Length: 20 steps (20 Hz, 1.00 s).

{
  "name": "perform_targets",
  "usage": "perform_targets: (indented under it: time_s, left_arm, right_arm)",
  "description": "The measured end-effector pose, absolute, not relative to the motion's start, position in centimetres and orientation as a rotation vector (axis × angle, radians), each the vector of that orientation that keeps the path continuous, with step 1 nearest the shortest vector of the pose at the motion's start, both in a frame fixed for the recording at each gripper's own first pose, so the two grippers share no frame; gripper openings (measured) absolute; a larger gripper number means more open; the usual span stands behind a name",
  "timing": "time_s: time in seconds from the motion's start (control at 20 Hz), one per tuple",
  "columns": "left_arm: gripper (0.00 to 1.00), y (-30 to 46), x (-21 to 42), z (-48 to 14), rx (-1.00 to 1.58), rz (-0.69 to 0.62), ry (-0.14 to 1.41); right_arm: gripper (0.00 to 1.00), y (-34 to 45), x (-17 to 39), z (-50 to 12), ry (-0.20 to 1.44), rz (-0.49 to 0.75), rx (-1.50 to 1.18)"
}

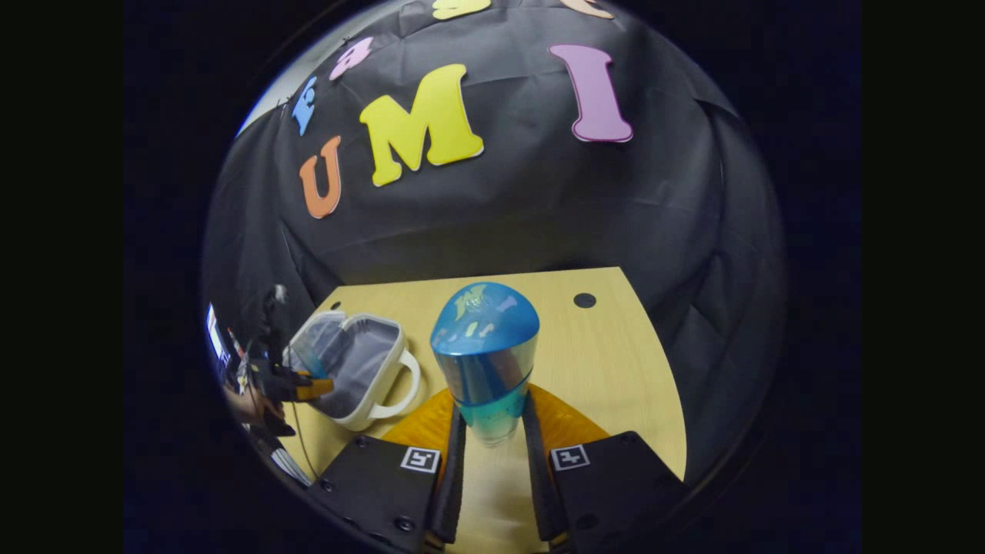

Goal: First open the suitcase, pack the skin care products into it, and then close the suitcase.

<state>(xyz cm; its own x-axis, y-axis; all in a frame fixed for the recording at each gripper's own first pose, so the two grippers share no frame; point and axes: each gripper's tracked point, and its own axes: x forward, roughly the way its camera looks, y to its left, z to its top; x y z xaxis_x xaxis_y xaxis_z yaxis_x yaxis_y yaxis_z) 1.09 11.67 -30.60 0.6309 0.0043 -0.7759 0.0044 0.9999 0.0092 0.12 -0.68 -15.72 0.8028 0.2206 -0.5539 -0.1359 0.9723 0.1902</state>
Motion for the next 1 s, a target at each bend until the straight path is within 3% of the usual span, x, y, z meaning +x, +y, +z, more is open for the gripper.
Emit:
perform_targets:
  time_s: [0.45,0.5,0.55,0.65,0.75,0.8,1.0]
  left_arm:
    - [0.39,12.3,1.4,-33.8,-0.022,0.045,1.008]
    - [0.34,12.3,1.5,-34.0,-0.025,0.045,1.016]
    - [0.41,12.3,1.9,-34.0,-0.024,0.047,1.006]
    - [0.43,12.6,2.0,-34.0,-0.025,0.055,1.018]
    - [0.53,12.5,2.2,-34.2,-0.039,0.054,1.019]
    - [0.45,12.5,2.3,-34.2,-0.037,0.053,1.018]
    - [0.46,12.1,2.4,-33.9,-0.05,0.038,1.005]
  right_arm:
    - [0.35,1.5,-0.6,-12.5,0.576,0.211,0.107]
    - [0.36,1.6,-0.7,-12.4,0.578,0.214,0.107]
    - [0.36,1.7,-0.8,-12.4,0.579,0.218,0.106]
    - [0.35,1.8,-0.8,-12.2,0.578,0.221,0.103]
    - [0.35,1.8,-0.9,-12.2,0.574,0.228,0.094]
    - [0.35,1.9,-1.1,-12.1,0.573,0.231,0.088]
    - [0.35,4.3,-1.3,-12.6,0.585,0.293,0.07]
